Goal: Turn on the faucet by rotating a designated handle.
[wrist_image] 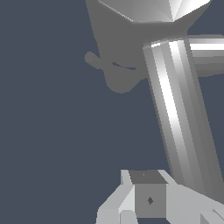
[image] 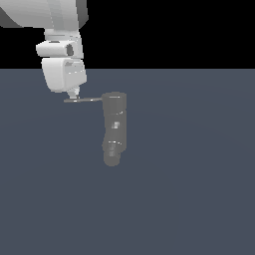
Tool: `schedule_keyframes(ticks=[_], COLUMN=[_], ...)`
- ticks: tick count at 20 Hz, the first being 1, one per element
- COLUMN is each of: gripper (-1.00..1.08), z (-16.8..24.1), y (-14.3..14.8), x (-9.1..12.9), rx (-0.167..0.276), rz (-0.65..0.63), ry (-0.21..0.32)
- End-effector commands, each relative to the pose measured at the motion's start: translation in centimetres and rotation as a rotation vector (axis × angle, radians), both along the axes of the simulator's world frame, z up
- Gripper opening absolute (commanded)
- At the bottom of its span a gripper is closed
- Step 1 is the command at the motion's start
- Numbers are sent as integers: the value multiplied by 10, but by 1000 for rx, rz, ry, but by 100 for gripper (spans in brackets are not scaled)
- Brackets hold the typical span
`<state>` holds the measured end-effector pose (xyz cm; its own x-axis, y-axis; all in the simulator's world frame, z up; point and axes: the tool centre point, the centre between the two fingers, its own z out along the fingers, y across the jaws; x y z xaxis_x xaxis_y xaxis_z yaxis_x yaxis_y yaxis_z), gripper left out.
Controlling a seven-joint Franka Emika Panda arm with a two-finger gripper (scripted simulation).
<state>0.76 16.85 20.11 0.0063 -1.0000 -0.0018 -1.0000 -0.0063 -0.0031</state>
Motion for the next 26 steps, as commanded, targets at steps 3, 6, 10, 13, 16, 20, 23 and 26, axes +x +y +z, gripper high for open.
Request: schedule_keyframes(ticks=[3, 6, 10, 13, 16, 20, 23, 26], gripper=[-100, -100, -100, -100, -100, -100, -100, -100], z=[0, 0, 0, 0, 0, 0, 0, 0], y=[-1, -2, -2, -3, -3, -11, -17, -23], x=[-15, -24, -36, -45, -55, -53, -60, -67], rx=[-2, -2, -2, -2, -2, -1, -1, -1], rz=[-1, -1, -1, -1, -1, -8, -8, -7], ry=[3, 3, 3, 3, 3, 1, 1, 1])
